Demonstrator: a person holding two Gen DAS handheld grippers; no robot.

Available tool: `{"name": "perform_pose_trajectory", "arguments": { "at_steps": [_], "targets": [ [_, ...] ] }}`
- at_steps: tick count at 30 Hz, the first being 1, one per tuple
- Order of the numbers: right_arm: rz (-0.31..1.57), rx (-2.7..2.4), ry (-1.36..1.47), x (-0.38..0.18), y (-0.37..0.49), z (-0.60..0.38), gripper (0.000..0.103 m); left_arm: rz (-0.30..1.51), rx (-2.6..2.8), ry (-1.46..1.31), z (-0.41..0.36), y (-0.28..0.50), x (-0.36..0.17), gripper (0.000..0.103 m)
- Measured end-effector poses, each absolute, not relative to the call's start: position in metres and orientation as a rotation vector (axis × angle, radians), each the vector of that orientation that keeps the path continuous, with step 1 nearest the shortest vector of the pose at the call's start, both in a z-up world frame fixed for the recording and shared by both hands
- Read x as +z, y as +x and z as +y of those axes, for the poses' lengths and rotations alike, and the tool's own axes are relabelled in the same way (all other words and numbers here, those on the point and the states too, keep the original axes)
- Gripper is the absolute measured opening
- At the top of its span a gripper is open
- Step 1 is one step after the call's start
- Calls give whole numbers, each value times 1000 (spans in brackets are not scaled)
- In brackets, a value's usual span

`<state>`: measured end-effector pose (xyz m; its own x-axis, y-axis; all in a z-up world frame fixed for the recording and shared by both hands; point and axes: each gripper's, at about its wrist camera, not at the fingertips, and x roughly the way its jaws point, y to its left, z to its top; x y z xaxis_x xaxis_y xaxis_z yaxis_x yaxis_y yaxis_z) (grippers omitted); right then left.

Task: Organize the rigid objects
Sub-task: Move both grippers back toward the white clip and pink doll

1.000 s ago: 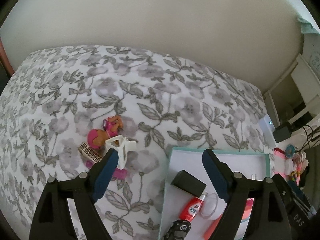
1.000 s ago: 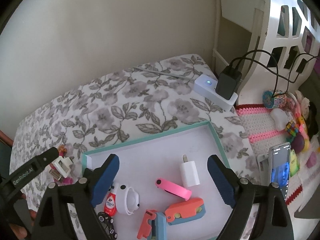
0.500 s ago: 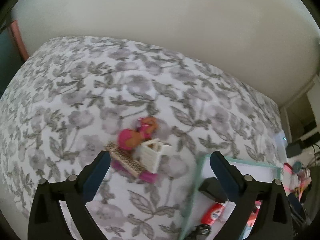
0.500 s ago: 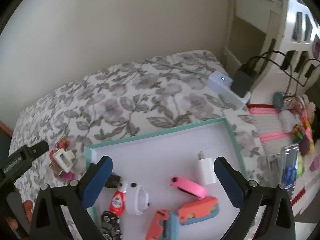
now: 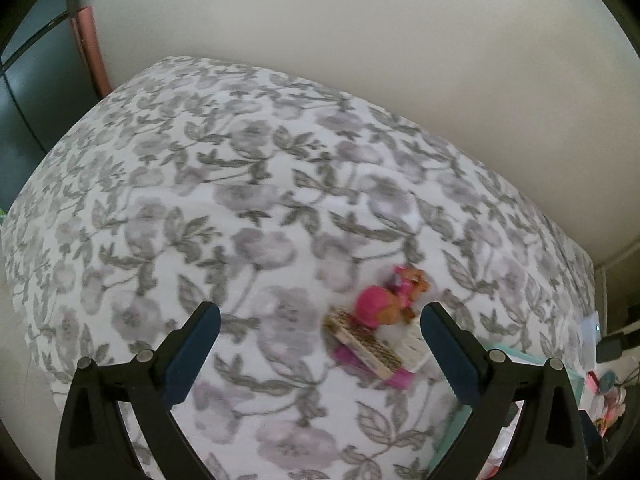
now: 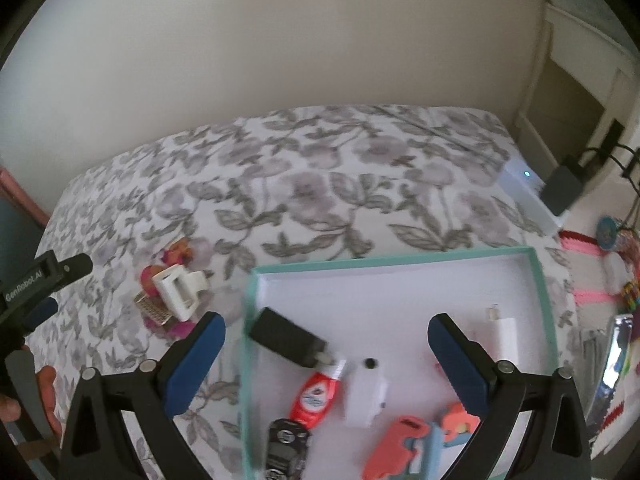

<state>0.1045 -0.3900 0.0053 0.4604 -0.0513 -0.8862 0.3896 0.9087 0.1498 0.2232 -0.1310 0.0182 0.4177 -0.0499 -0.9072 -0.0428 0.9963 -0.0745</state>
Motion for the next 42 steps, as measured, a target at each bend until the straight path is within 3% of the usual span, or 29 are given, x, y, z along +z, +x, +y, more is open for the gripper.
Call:
{"name": "perform_pose_trajectory", "arguments": {
  "at_steps": [14, 28, 42],
  "targets": [
    [1072, -162, 310, -5, 133, -338, 103, 1125, 74, -165, -72, 235, 17, 100],
    [1049, -93, 401, -20, 153, -324, 103, 1245, -4, -160, -94, 240, -25, 100],
    [1067, 2, 310, -43, 178, -288, 102, 1325, 8, -176, -95, 249, -60, 100]
  ]
}}
